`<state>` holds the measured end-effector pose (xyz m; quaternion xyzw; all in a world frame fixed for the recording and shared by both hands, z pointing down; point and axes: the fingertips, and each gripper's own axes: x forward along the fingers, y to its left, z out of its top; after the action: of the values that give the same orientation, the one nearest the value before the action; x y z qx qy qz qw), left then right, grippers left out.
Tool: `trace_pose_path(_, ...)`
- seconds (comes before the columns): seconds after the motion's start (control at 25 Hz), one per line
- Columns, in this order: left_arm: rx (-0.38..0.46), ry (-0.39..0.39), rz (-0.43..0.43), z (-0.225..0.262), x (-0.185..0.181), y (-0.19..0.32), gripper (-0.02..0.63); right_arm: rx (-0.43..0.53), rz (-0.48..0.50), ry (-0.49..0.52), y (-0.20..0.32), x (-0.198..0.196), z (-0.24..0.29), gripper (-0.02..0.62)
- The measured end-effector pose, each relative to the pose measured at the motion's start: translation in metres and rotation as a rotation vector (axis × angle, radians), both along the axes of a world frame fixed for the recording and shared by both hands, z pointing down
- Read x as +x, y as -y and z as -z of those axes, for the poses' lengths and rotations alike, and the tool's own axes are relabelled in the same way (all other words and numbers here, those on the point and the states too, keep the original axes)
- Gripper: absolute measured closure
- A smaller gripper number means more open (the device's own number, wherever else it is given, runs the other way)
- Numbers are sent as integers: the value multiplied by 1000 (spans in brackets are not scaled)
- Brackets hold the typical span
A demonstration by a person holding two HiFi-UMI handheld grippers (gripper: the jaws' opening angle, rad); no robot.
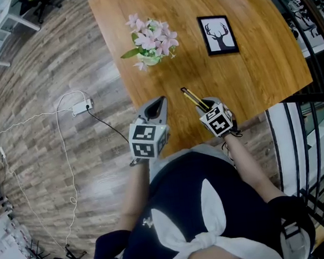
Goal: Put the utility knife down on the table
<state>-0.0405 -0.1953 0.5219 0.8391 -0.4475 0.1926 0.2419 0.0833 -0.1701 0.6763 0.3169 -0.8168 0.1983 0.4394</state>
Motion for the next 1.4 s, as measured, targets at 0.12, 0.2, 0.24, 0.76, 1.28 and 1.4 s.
trace_pose_path(0.12, -7, 3, -1, 1, 1, -1, 589, 6, -2, 16, 0, 1, -1, 479)
trace_pose_path(0.2, -10, -3, -1, 0, 2, -1, 589, 13, -5, 22, -1, 1, -2, 477)
trace_pose_path(0.24, -12, -4, -1, 0, 3, -1, 590, 17, -7, 23, -1, 1, -1, 477)
trace_pose_path(0.76, -4, 3, -16, -1, 2, -3, 589, 20, 13, 12, -3, -5, -1, 430)
trace_pose_path(1.28, -1, -7, -8, 0, 1, -5, 589, 136, -56, 59, 14, 7, 45, 411)
trace_pose_path(1.4, 4, -12, -6, -1, 1, -5, 589, 146, -101, 98, 15, 9, 54, 411)
